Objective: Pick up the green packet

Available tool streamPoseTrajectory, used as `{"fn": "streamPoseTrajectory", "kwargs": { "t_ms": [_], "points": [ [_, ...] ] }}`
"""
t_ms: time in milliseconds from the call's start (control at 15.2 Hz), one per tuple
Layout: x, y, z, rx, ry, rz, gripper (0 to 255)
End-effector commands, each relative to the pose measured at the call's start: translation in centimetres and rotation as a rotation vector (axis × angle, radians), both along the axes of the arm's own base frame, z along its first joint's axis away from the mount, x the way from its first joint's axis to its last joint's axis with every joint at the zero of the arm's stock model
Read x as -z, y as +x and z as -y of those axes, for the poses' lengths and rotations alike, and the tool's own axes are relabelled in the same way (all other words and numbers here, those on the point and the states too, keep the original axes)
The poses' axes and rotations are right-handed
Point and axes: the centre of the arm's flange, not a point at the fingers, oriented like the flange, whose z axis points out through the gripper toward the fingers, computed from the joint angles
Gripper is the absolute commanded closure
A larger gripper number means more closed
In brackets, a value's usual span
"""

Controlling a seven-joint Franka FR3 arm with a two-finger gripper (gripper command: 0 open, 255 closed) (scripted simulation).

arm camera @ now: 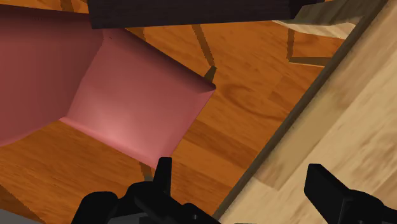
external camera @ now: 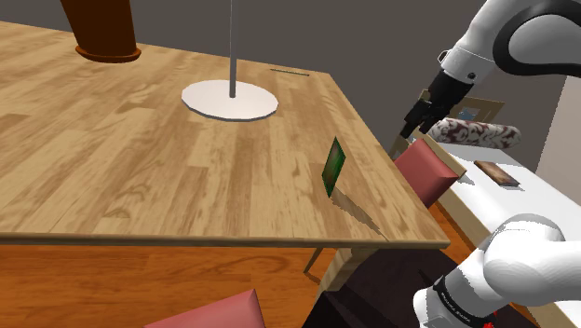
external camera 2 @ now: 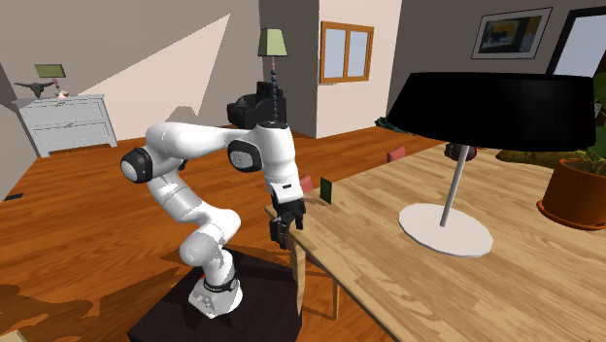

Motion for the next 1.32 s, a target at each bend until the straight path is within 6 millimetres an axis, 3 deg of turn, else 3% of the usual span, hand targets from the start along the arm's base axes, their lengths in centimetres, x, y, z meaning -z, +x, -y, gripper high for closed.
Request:
{"fn": "streamPoseTrajectory", "kwargs": {
  "t_ms": [0,594,1254],
  "points": [
    [0.0,0.0,0.0,0.0,0.0,0.0,0],
    [-3.4,0.4,-11.8,0.152,-0.012,-0.064,0],
    [-6.8,3.2,-24.7,0.32,-0.024,-0.136,0]
  ]
}}
